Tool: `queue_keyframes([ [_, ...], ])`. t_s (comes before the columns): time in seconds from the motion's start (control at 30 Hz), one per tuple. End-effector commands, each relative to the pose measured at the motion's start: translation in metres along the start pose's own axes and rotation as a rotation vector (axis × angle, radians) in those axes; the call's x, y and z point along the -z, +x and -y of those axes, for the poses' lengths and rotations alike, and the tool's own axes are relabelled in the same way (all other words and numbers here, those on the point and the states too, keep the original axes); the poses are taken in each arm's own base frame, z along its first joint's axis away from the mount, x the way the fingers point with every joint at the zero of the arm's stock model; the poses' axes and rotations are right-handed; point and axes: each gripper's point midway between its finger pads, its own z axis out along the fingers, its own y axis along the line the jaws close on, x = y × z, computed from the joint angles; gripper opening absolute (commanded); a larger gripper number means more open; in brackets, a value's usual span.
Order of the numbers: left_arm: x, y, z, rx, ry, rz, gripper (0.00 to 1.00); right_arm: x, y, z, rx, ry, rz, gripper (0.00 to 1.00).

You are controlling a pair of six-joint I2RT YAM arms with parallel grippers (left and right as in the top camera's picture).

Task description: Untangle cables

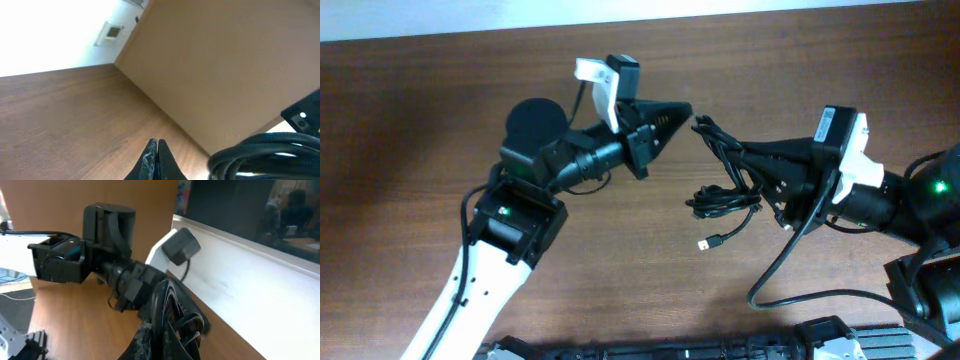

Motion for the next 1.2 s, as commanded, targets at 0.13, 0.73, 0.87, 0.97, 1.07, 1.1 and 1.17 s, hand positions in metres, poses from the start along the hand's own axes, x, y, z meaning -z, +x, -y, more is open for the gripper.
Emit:
queue_keyframes([
  [0.13, 0.058, -0.006, 0.071, -0.436, 0.496, -0.066, 0.6, 0.004, -0.02, 0.001, 0.066, 0.027, 0.054, 0.04],
  [0.73, 0.064, -0.025, 0.078, -0.341, 0.49, -0.036, 0.88, 0.013, -0.058, -0.044, 0.068, -0.233, 0.175, 0.04],
  [0.87, 0.06, -0.015, 0.092, -0.335, 0.544, -0.065, 0.87, 0.01, -0.058, -0.04, 0.077, -0.23, 0.181, 0.04],
  [0.97, 0.058, -0.009, 0.1, -0.38, 0.579, -0.07, 0.84, 0.005, -0.054, -0.034, 0.058, -0.234, 0.17, 0.04],
  [1.07, 0.059, -0.007, 0.101, -0.395, 0.588, -0.073, 0.76, 0.004, -0.053, -0.033, 0.056, -0.234, 0.169, 0.04],
  [1.1, 0.059, -0.007, 0.101, -0.395, 0.588, -0.072, 0.74, 0.004, -0.053, -0.033, 0.056, -0.234, 0.169, 0.04],
  [1.17, 0.058, -0.007, 0.103, -0.396, 0.592, -0.071, 0.73, 0.004, -0.053, -0.033, 0.056, -0.234, 0.169, 0.04],
])
